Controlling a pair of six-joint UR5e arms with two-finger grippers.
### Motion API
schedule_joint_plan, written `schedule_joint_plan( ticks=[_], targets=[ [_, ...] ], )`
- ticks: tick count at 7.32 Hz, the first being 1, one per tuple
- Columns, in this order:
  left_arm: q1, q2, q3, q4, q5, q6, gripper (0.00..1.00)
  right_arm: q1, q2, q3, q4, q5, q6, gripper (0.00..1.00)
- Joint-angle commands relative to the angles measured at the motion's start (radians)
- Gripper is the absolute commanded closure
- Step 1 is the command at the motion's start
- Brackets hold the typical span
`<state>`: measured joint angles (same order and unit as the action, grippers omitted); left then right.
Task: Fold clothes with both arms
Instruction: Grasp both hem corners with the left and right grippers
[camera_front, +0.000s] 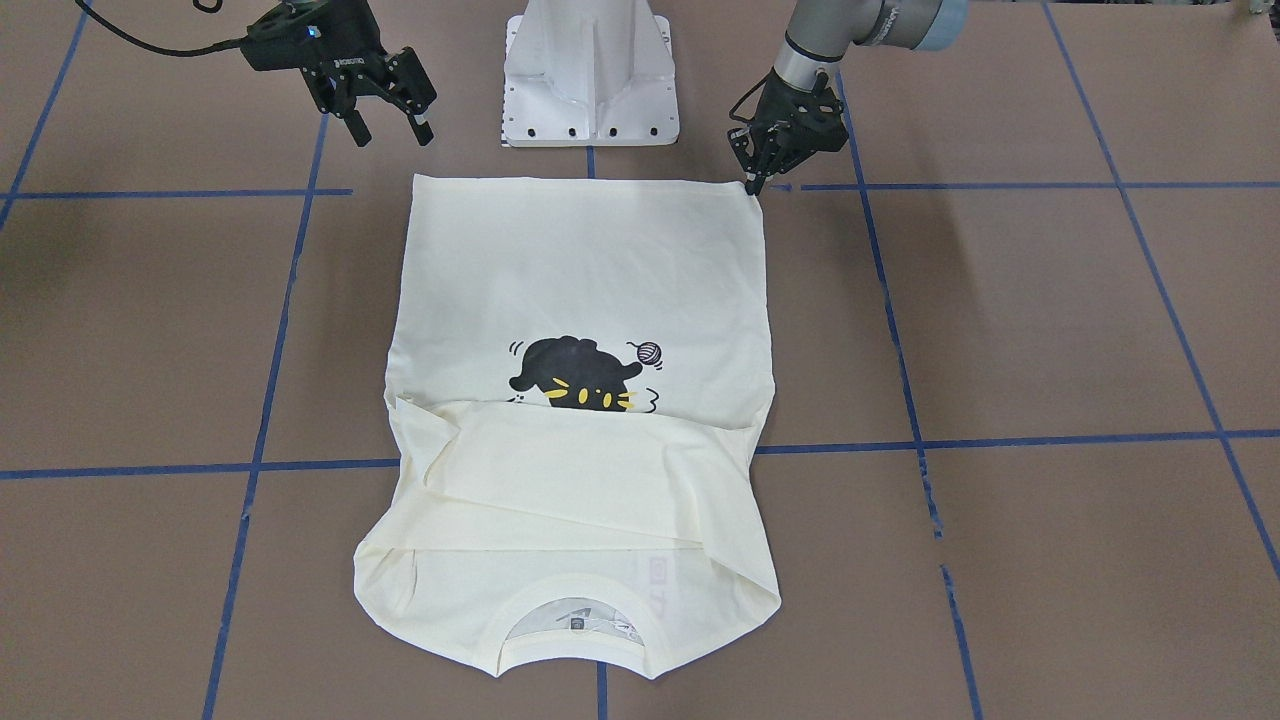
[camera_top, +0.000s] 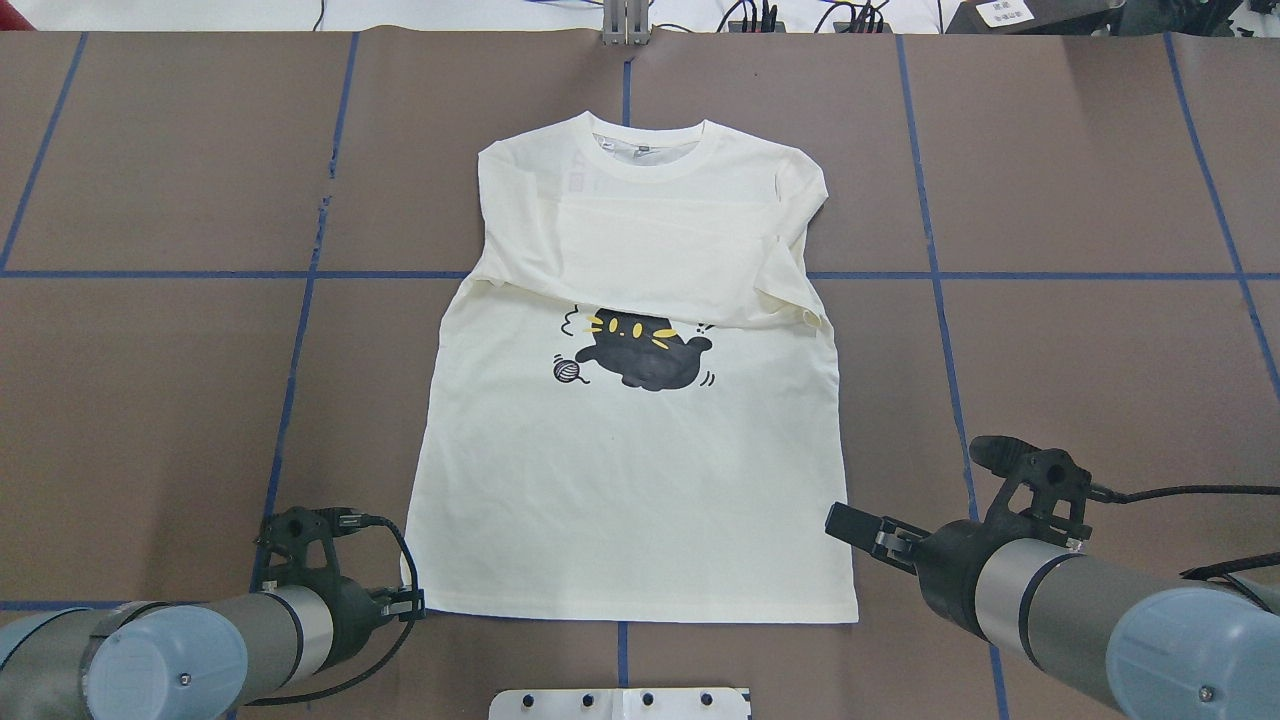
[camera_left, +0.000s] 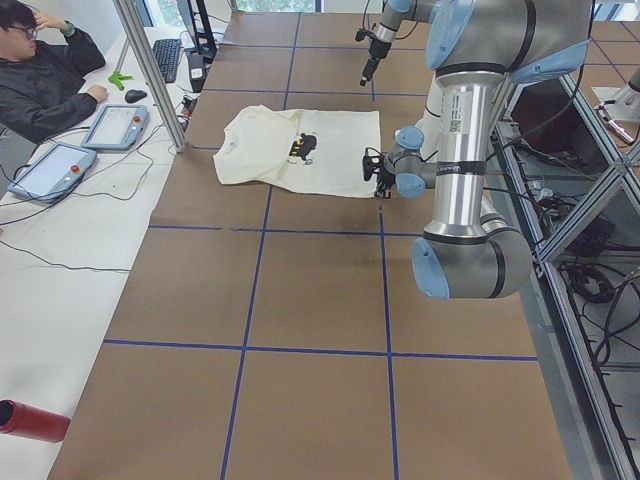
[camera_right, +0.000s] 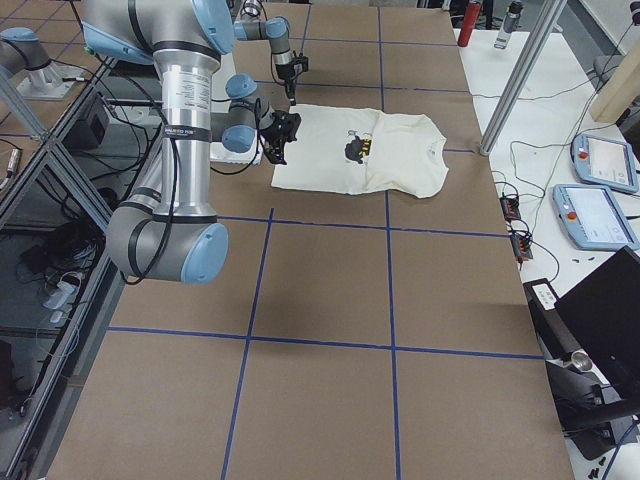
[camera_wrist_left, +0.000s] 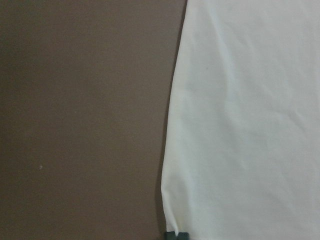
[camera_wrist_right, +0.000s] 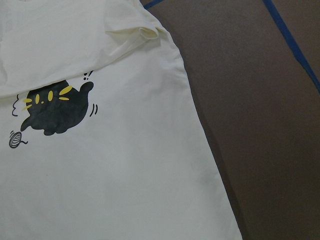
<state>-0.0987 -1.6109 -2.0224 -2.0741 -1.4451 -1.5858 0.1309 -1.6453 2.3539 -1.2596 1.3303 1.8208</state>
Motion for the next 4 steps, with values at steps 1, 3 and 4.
schedule_joint_plan(
  ticks=[1, 3, 4],
  targets=[
    [-0.003, 0.003, -0.010, 0.000, 0.000, 0.007, 1.00, -0.004, -0.007, -0.004, -0.003, 0.001, 0.003, 0.00],
    [-0.006, -0.006, -0.018, 0.000, -0.001, 0.007, 1.00, -0.062, -0.007, -0.005, -0.079, -0.025, 0.148, 0.09],
    [-0.013, -0.007, -0.035, 0.000, 0.000, 0.006, 1.00, -0.106, -0.007, -0.008, -0.122, -0.072, 0.232, 0.16]
  ],
)
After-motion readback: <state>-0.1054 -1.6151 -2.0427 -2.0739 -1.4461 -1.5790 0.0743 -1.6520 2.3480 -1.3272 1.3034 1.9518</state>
